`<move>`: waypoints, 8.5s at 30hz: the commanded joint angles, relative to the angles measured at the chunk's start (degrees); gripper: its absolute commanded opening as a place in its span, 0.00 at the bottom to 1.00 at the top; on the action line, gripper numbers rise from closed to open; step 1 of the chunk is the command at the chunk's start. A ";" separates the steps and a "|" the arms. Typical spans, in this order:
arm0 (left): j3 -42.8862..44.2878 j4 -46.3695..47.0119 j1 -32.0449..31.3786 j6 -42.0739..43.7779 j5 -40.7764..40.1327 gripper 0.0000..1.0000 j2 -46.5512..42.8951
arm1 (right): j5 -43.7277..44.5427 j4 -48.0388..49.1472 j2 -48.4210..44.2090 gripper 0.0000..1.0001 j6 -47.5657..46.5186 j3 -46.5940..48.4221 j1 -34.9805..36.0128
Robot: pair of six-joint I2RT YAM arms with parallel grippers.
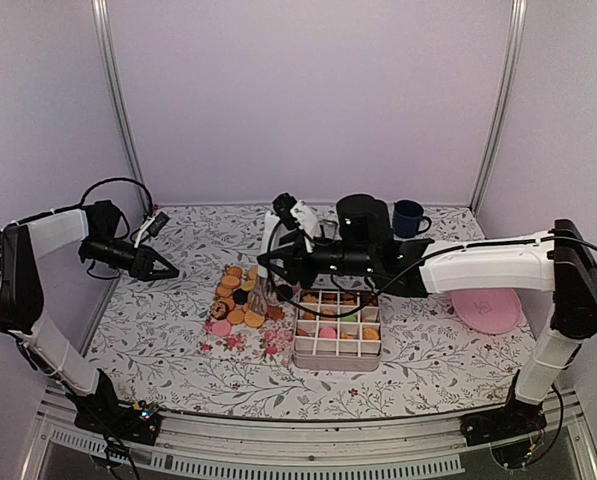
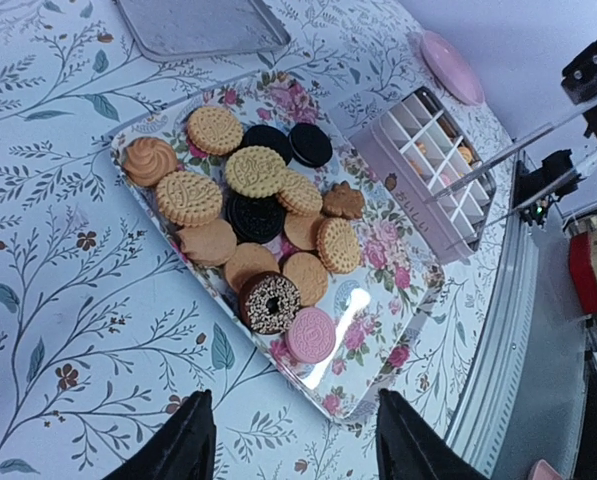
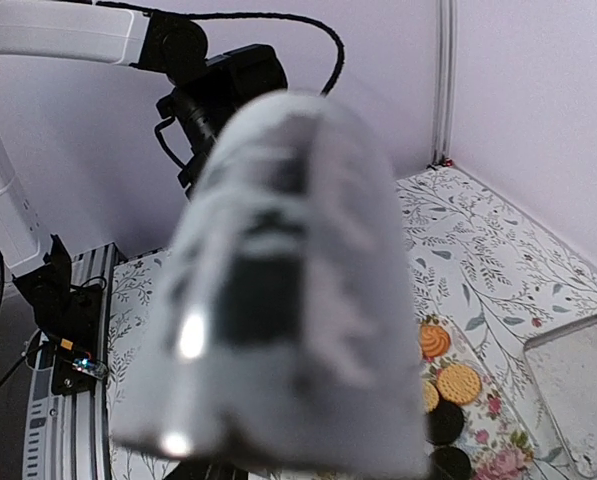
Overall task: Pack the cookies
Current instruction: Position the fake cookies on the plate, then pick up the fake cookies from the plate, then place the fake cookies in the empty pocket of the box.
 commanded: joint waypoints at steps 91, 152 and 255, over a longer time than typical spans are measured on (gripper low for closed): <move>-0.19 -1.77 1.47 1.78 2.04 0.55 0.29 | 9.61 9.19 25.88 0.36 -9.00 19.52 5.42; -0.42 -2.53 1.47 2.63 2.75 0.54 0.72 | 5.40 7.53 23.61 0.39 -7.93 15.14 4.25; -0.16 -3.74 1.47 3.92 4.99 0.54 1.13 | 13.98 -1.89 -18.80 0.29 2.64 -17.02 6.07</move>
